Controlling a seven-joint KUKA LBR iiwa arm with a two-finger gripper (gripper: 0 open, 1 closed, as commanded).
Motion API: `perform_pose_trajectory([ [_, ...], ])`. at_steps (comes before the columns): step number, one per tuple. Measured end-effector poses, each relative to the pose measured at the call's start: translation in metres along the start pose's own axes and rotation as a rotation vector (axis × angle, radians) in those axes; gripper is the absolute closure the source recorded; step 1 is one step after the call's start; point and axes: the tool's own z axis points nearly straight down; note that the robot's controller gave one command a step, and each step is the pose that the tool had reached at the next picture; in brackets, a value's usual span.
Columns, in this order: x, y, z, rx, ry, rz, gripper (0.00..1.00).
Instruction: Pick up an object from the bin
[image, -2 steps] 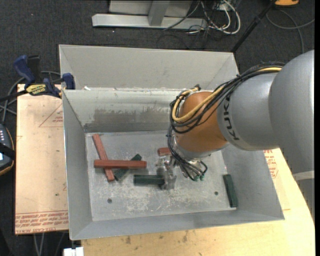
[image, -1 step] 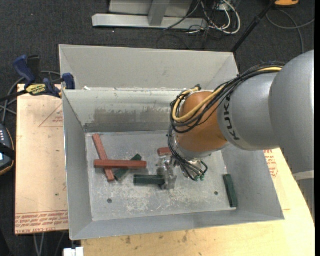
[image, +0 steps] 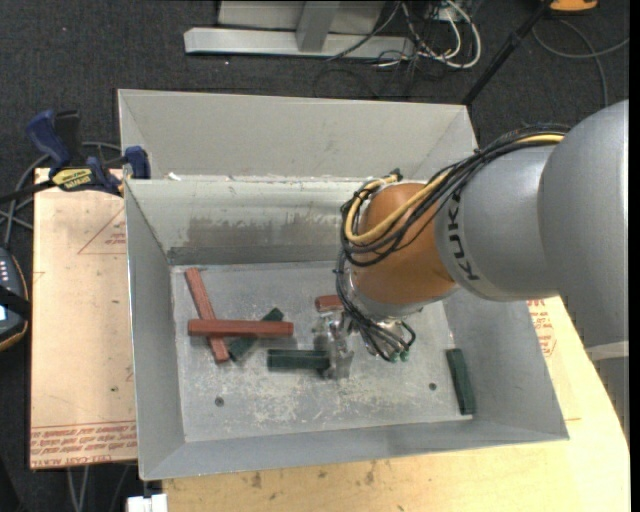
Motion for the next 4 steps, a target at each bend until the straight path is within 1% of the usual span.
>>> perform_pose_trajectory([
  [1,0.0,0.0,0.0,0.0,0.0,0.0,1.0],
  [2,0.03,0.0,-0.074,0.002,-0.001,-0.5,1.0],
  [3,0.03,0.001,-0.073,0.0,0.001,-0.499,0.0],
  [4,0.046,0.033,0.003,-0.002,0.003,-0.598,0.0],
])
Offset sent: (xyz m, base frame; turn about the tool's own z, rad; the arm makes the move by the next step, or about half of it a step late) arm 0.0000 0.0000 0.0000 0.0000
